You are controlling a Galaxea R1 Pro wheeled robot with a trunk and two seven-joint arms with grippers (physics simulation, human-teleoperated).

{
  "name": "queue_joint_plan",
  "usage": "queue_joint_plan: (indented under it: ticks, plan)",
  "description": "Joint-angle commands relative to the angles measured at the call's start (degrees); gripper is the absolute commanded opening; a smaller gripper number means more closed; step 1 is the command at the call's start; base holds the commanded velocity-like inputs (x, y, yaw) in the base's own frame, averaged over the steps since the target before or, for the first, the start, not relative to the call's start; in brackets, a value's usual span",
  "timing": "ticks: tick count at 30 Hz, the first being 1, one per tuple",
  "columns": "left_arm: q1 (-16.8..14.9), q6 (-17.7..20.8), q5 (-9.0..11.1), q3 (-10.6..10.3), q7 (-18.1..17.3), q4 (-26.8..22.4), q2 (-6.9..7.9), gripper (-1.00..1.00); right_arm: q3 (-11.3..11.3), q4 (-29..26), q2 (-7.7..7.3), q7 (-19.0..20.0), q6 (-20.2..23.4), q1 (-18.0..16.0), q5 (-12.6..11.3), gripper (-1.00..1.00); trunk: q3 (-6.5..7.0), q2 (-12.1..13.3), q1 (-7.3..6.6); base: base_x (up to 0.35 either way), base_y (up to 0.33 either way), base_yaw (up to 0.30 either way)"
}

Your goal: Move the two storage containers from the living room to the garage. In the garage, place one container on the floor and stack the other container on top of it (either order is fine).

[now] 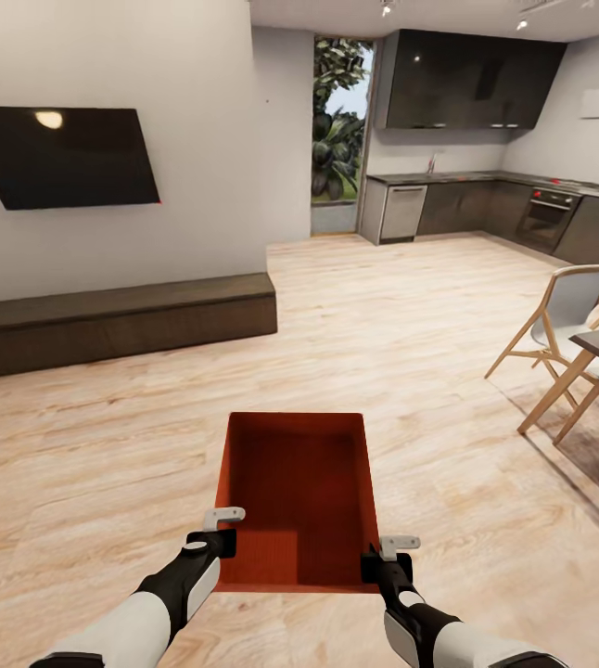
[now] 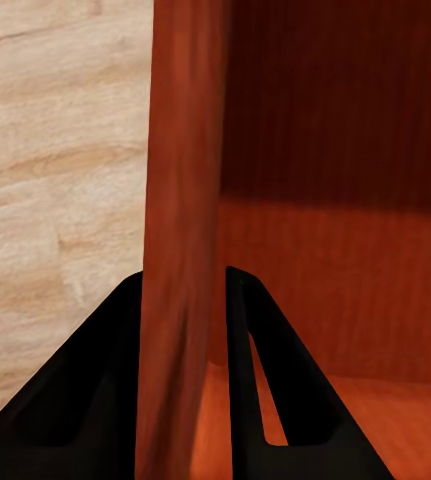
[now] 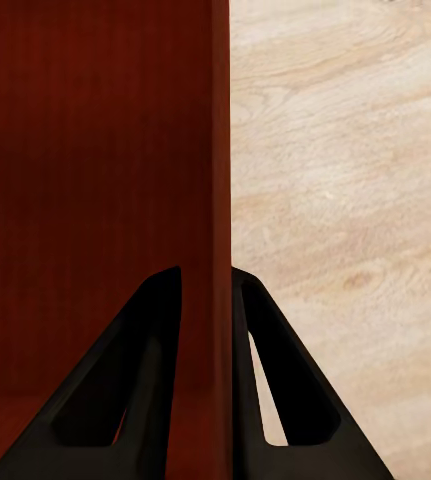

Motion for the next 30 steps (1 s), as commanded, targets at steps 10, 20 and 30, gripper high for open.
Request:
queue_joint_plan:
  ticks: [10,20,30]
  plan:
    - [0.01,0.4,-0.75,1.48,0.64,-0.12,0.02,-1.0,-2.11,-0.04,0.05,-0.43,-0.35,-0.05,-1.08,-1.0,0.84,-0.03,0.0,0.0,0.0,-0.085]
    - [0.01,0.42,-0.75,1.47,0.64,-0.13,0.02,-1.0,-2.11,-0.04,0.1,-0.46,-0.35,-0.05,-1.08,-1.0,1.72,-0.03,0.0,0.0,0.0,-0.083]
    - [0.01,0.45,-0.74,1.48,0.64,-0.11,0.02,-1.0,-2.11,-0.04,0.1,-0.46,-0.35,-0.05,-1.08,-1.0,2.61,-0.03,0.0,0.0,0.0,-0.078]
